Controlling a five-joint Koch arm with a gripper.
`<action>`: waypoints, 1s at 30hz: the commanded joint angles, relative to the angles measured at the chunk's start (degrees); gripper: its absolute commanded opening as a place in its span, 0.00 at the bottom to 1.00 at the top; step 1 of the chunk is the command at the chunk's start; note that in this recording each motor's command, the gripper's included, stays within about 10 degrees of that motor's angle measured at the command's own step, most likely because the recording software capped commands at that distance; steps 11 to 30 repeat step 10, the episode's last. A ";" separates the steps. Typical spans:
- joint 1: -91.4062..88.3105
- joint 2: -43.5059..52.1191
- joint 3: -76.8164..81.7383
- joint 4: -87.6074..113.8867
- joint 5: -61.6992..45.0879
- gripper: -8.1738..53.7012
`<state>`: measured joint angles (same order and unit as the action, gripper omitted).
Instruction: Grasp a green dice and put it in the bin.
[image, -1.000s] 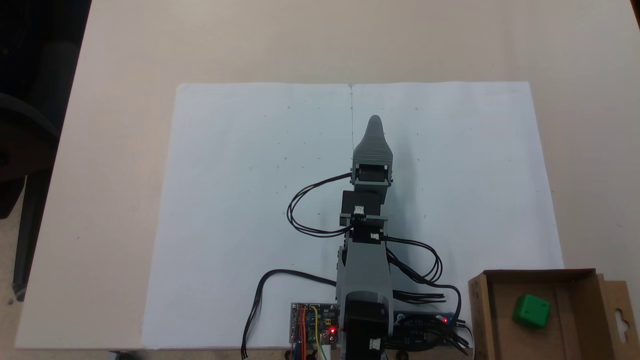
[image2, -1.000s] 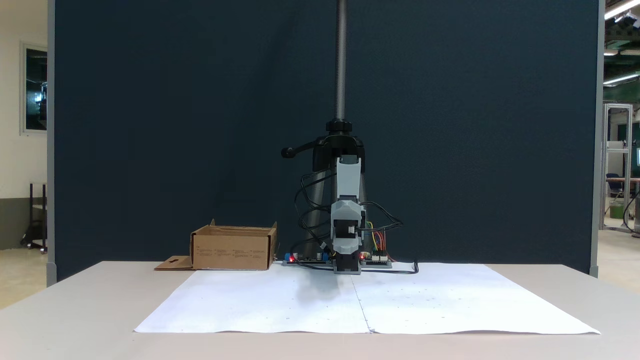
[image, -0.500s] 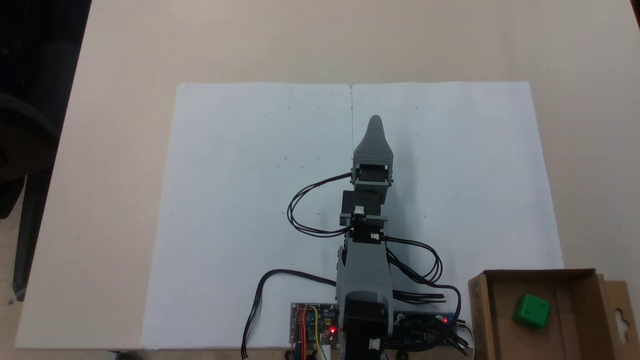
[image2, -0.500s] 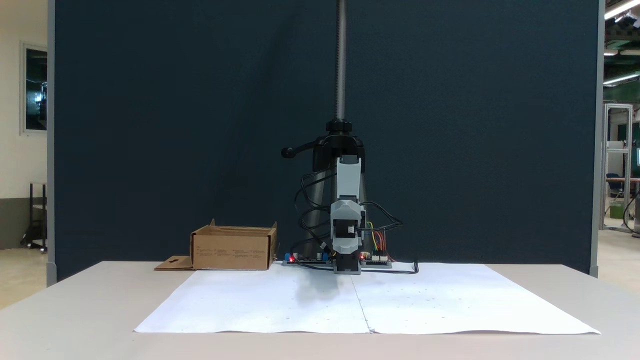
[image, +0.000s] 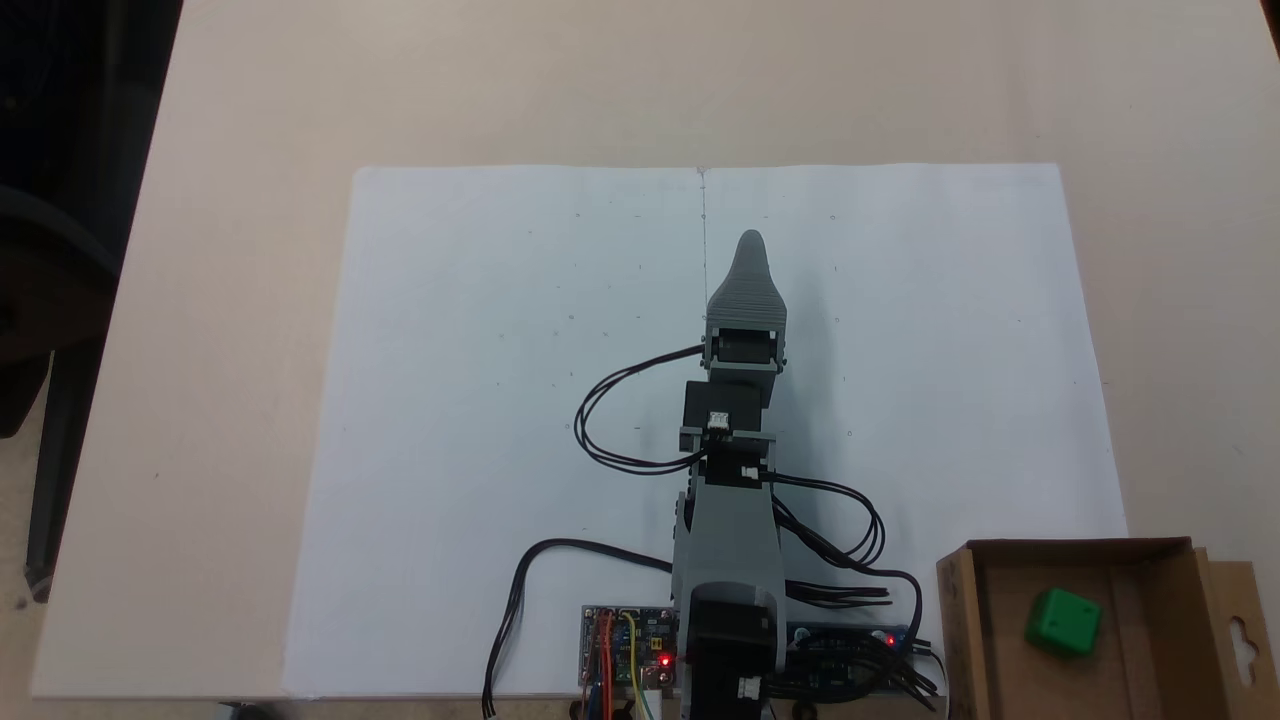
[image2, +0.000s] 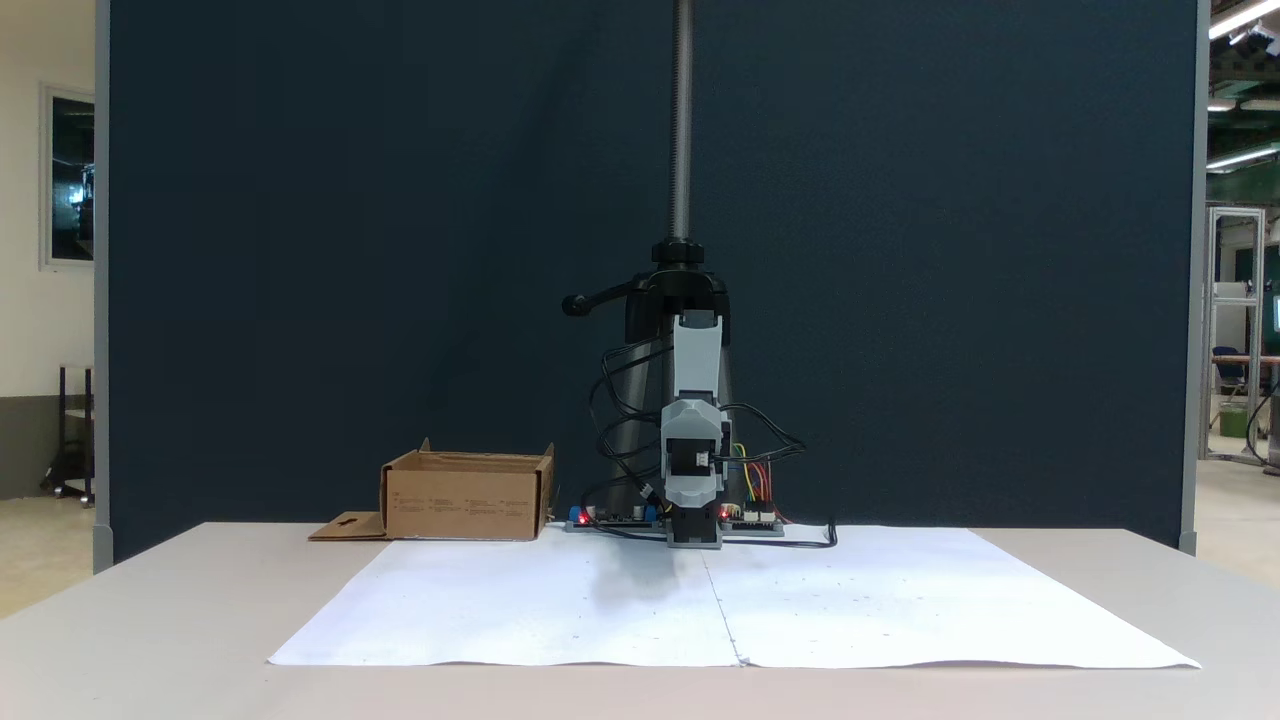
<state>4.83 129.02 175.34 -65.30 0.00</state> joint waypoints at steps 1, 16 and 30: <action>0.26 6.59 3.96 -8.44 -3.78 0.89; 0.00 6.59 3.96 -8.44 -3.78 0.89; 0.00 6.59 3.96 -8.44 -3.78 0.89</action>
